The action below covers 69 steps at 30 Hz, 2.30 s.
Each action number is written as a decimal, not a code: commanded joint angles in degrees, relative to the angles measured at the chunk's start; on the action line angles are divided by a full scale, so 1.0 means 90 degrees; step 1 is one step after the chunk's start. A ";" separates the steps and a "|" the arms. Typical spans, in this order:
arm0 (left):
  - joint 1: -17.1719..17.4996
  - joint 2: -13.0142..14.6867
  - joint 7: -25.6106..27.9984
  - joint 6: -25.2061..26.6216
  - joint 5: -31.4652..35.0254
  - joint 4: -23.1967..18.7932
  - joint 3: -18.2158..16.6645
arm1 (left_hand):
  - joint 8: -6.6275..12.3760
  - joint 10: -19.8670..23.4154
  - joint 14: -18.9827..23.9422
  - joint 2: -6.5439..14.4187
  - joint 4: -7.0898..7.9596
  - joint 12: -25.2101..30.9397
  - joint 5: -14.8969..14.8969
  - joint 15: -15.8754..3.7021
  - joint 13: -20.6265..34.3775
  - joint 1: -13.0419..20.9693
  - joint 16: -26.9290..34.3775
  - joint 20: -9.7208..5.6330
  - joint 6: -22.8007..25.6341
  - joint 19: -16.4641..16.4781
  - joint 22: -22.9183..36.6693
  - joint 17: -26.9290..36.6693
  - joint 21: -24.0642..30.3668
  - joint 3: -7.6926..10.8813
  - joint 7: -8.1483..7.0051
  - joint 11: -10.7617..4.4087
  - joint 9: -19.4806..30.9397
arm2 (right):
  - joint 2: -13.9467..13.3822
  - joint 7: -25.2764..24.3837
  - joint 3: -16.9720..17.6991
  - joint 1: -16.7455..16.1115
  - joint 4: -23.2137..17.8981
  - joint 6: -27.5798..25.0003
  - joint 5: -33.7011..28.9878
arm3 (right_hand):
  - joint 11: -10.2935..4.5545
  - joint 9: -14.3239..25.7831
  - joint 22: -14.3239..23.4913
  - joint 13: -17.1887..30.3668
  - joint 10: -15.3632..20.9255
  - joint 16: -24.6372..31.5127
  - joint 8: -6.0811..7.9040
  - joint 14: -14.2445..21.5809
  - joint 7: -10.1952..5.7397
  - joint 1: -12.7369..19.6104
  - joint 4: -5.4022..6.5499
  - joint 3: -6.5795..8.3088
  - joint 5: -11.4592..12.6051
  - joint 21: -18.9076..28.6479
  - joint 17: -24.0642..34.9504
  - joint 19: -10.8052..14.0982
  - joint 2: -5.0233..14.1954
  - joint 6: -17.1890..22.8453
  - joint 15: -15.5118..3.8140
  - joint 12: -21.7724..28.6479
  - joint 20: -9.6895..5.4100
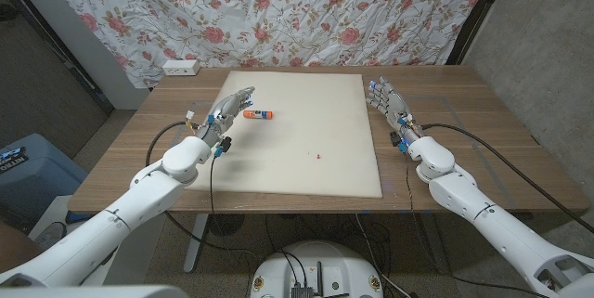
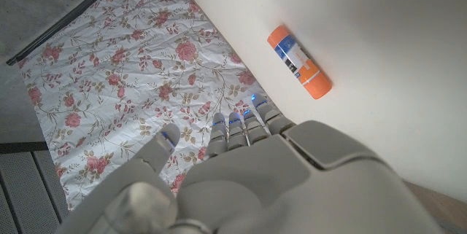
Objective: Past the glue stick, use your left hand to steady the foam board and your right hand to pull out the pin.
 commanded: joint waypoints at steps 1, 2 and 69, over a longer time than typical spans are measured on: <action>0.0365 0.0389 0.0434 0.0135 0.0956 -0.0662 -0.0026 | 0.0022 0.0073 0.0074 0.0642 0.0040 -0.0012 0.0029 -0.0065 0.0013 -0.0055 0.0037 -0.0060 0.0107 0.0104 0.0017 0.0003 -0.0047 0.0043 -0.0071 -0.0106 0.0030 | 0.0126 0.0164 0.0030 0.0120 0.0330 0.0306 0.0067 | -0.0019 0.0019 0.0016 -0.0008 0.0062 0.0048 0.0053 0.0036 0.0003 0.0060 -0.0032 0.0019 -0.0021 0.0026 -0.0008 0.0021 -0.0007 0.0055 -0.0042 0.0057 -0.0021; 0.0388 0.0416 0.0472 0.0163 0.1055 -0.0712 -0.0026 | 0.0021 0.0115 0.0099 0.0647 0.0026 -0.0004 0.0031 -0.0079 0.0012 -0.0045 0.0036 -0.0066 0.0133 0.0121 0.0015 -0.0005 -0.0061 0.0066 -0.0079 -0.0164 0.0029 | 0.0130 0.0156 0.0033 0.0126 0.0343 0.0320 0.0057 | -0.0025 0.0019 0.0016 -0.0009 0.0065 0.0049 0.0054 0.0039 0.0001 0.0061 -0.0035 0.0022 -0.0022 0.0027 -0.0013 0.0023 -0.0004 0.0059 -0.0041 0.0059 -0.0026; 0.0990 0.1526 -0.0164 0.2164 0.5713 -0.2590 0.0837 | -0.0162 -0.0062 -0.0250 0.0588 0.0264 -0.0178 0.0040 -0.0307 0.0016 -0.0359 -0.0077 -0.0545 0.0014 -0.0504 0.0067 0.0046 -0.0819 -0.0390 -0.0392 -0.0324 0.0035 | -0.0036 0.0079 0.0229 -0.0351 0.0036 0.0306 0.0263 | -0.0019 0.0016 0.0012 -0.0077 0.0133 0.0098 0.0042 0.0102 0.0016 -0.0038 -0.0087 0.0118 -0.0082 0.0041 -0.0235 0.0056 0.0087 0.0162 -0.0075 0.0074 -0.0093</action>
